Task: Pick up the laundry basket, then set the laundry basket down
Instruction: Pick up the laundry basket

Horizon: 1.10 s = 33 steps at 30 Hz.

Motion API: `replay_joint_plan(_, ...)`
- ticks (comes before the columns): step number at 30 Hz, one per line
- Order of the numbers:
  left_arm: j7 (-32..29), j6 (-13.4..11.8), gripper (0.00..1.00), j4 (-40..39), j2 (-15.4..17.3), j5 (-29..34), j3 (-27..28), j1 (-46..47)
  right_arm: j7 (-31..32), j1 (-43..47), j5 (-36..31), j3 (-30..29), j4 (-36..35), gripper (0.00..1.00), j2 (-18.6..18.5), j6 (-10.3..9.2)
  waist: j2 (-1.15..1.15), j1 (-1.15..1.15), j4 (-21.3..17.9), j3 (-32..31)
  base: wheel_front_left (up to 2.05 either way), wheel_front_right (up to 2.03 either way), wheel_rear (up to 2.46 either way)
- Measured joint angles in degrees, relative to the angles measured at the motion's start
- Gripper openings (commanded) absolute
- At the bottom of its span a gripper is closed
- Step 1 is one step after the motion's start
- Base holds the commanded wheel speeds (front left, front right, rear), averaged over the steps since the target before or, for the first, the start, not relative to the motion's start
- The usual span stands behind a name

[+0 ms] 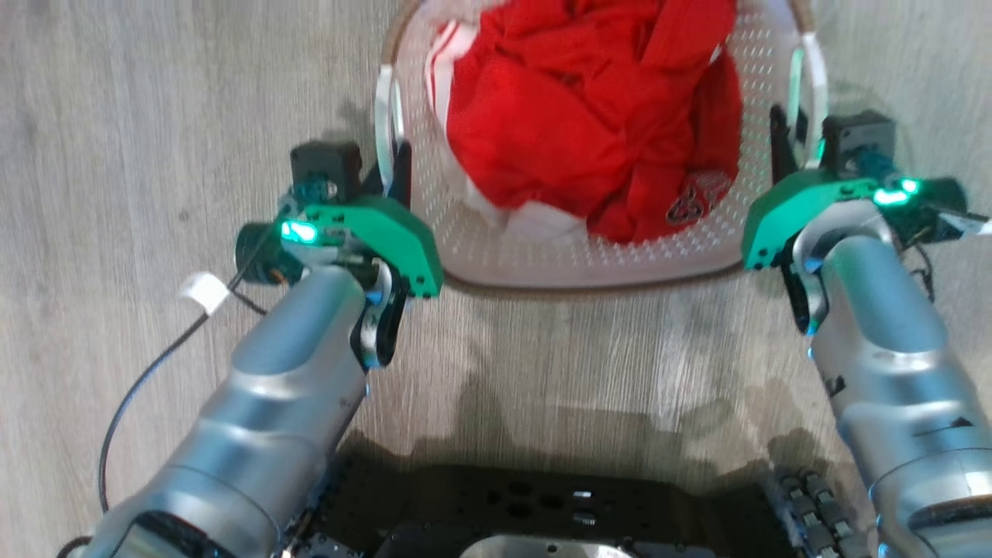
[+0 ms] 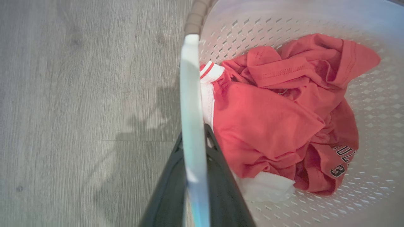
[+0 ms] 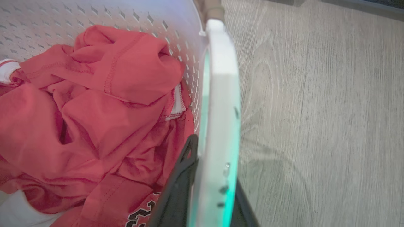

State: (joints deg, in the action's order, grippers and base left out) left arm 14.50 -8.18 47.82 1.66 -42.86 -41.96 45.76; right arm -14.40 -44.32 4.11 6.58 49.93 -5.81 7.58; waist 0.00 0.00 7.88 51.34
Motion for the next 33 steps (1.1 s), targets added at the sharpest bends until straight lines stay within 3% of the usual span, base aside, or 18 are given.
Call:
replay_joint_plan(14, -0.07, 1.7, 0.0, 6.83, -0.1, -2.91, -5.32, -5.02, 0.0, 0.99, 2.72, 1.43, 12.99, 0.0, 2.15, 0.09, 0.0, 0.0, -1.41, -9.36, 0.0, 0.0, 0.0)
replay_joint_plan(33, -0.08, 3.21, 0.0, 14.72, -0.1, -8.93, -13.62, -14.06, 1.75, 10.71, 23.1, 19.95, 18.69, 0.0, 2.41, 0.08, 0.0, 0.0, -3.9, -24.97, 0.0, 0.0, 0.0)
